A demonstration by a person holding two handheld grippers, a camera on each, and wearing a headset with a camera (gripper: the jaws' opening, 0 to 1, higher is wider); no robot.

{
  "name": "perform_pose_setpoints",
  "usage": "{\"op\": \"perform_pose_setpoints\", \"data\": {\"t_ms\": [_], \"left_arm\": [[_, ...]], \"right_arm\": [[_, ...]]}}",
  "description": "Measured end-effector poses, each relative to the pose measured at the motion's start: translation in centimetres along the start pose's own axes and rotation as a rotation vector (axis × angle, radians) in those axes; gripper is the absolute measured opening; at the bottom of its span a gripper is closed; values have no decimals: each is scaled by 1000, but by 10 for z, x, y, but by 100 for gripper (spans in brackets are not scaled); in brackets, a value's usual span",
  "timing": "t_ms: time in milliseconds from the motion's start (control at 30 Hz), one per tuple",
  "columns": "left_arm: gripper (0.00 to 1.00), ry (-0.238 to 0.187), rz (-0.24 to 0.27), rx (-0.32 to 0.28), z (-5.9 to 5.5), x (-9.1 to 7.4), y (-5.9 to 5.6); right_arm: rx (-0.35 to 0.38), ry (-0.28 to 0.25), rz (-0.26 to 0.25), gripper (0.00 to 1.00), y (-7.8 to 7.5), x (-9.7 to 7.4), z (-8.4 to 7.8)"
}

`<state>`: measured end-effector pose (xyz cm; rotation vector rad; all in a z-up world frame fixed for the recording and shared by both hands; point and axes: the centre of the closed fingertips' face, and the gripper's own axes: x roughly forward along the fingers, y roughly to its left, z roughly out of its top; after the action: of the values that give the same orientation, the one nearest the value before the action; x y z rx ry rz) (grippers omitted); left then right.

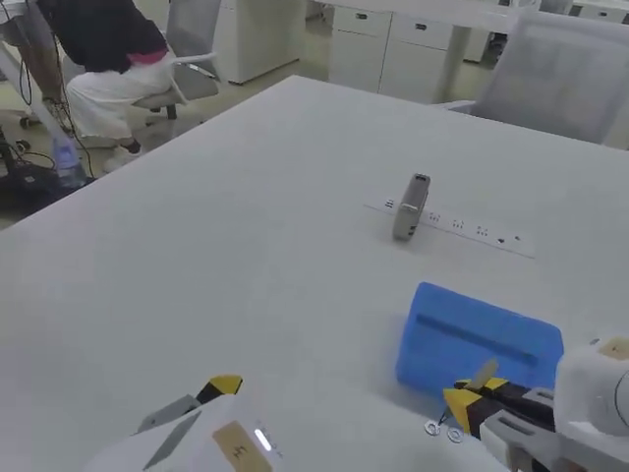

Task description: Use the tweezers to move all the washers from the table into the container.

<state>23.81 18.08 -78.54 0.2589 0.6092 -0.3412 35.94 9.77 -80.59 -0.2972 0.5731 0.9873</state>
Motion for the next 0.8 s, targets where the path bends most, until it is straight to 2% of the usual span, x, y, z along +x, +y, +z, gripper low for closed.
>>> {"op": "perform_pose_setpoints", "data": {"t_ms": [333,367,400,800], "left_arm": [[99,12,-1,10,-2,0,-1],[99,13,-1,10,-3,0,-1],[99,14,0,12,-3,0,-1],[99,9,0,15,-2,-1,-1]], "right_arm": [[-7,6,-4,4,-2,7,-5],[0,21,-2,4,-2,8,-8],[-3,3,-5,4,-2,7,-6],[-26,-17,-19,2,0,7,-8]]}}
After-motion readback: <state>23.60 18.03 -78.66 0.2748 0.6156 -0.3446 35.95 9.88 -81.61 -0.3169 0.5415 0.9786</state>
